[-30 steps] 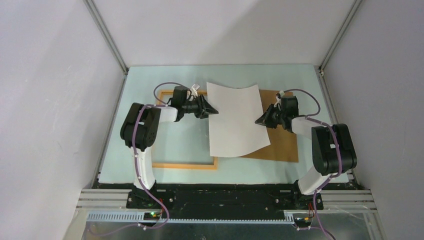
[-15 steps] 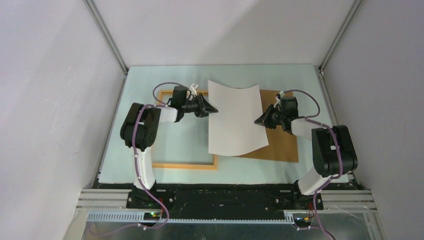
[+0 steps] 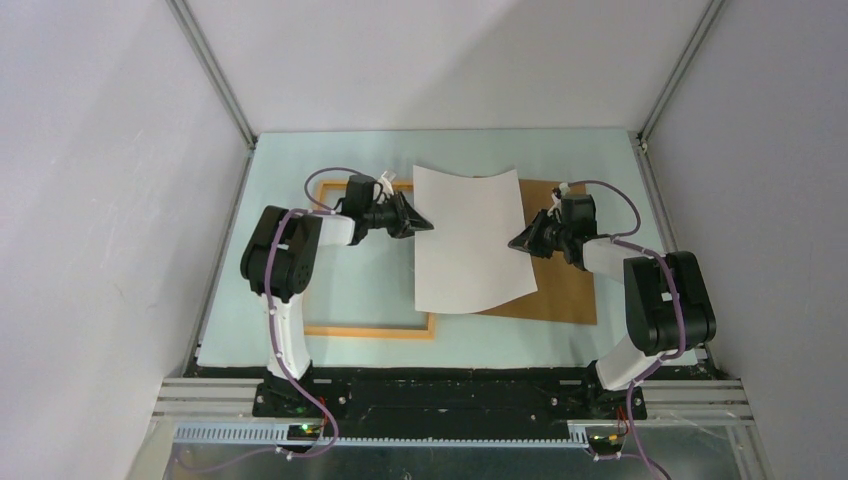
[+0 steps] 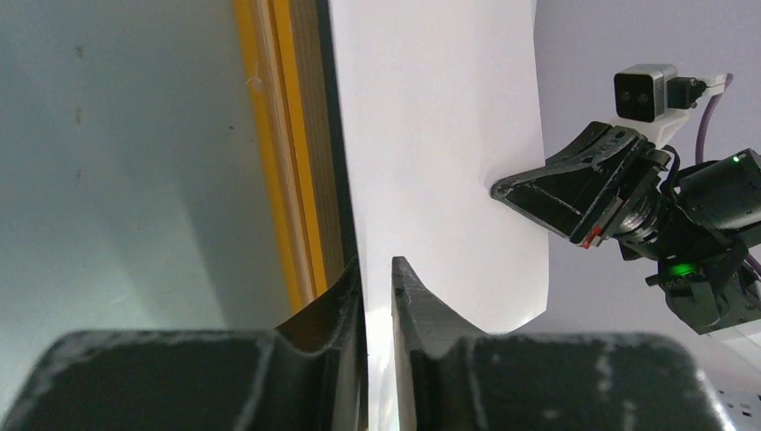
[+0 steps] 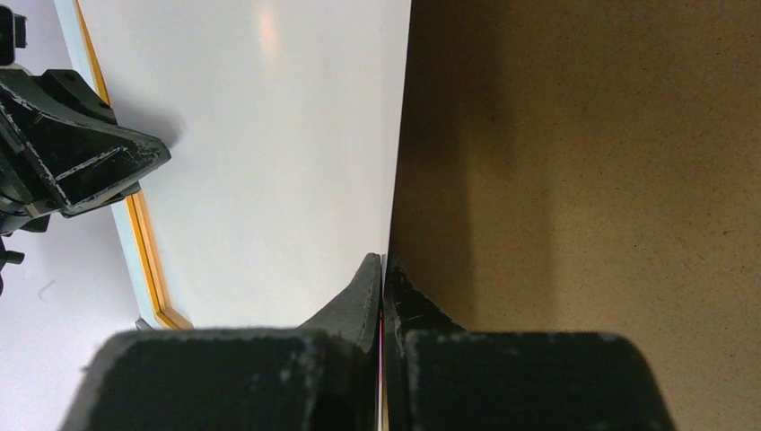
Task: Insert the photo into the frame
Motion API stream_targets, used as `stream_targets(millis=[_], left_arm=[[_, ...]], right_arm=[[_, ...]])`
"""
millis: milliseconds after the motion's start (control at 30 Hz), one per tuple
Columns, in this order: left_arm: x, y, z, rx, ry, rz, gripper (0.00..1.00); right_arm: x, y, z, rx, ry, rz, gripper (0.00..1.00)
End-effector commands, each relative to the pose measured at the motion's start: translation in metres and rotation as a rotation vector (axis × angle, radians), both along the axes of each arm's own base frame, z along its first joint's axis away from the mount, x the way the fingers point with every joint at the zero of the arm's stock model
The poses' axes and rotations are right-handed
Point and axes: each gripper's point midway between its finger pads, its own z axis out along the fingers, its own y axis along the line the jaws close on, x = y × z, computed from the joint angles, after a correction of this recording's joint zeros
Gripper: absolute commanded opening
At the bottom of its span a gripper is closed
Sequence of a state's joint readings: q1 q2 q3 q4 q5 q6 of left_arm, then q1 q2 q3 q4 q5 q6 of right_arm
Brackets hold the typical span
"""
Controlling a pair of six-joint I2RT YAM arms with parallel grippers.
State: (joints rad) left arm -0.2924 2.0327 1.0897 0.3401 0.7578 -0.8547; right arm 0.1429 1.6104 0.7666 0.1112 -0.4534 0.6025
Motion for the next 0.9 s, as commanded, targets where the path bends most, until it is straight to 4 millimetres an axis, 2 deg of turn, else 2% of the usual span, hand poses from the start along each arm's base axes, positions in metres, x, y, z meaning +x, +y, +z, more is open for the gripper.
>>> stream_targets(millis=[0, 100, 200, 267, 333, 433, 500, 600, 867], left_arm=[[0.009, 0.001, 0.005, 0.011, -0.051, 0.001, 0.17], [0.01, 0.002, 0.006, 0.008, -0.053, 0.005, 0.01], [0.013, 0.01, 0.013, 0.003, -0.06, 0.018, 0.0], [0.015, 0.019, 0.019, 0.003, -0.063, 0.025, 0.0], [0.016, 0.032, 0.024, 0.023, -0.071, 0.029, 0.0], [0.012, 0.054, 0.026, 0.105, -0.075, 0.015, 0.0], [0.007, 0.071, 0.024, 0.171, -0.064, -0.001, 0.0], [-0.001, 0.089, 0.023, 0.23, -0.073, -0.031, 0.0], [-0.019, 0.151, 0.019, 0.4, -0.02, -0.043, 0.0]], right_arm=[[0.007, 0.002, 0.019, 0.016, -0.074, 0.006, 0.0], [0.006, 0.002, 0.019, 0.015, -0.079, 0.006, 0.0], [0.005, 0.001, 0.02, 0.009, -0.084, 0.007, 0.0], [0.005, 0.001, 0.02, 0.006, -0.085, 0.007, 0.05], [0.004, 0.001, 0.02, 0.003, -0.086, 0.007, 0.18], [0.003, 0.005, 0.02, -0.006, -0.095, 0.022, 0.41], [0.002, 0.01, 0.022, -0.018, -0.109, 0.037, 0.52], [-0.001, 0.02, 0.023, -0.04, -0.131, 0.071, 0.62], [-0.004, 0.026, 0.027, -0.076, -0.164, 0.092, 0.67]])
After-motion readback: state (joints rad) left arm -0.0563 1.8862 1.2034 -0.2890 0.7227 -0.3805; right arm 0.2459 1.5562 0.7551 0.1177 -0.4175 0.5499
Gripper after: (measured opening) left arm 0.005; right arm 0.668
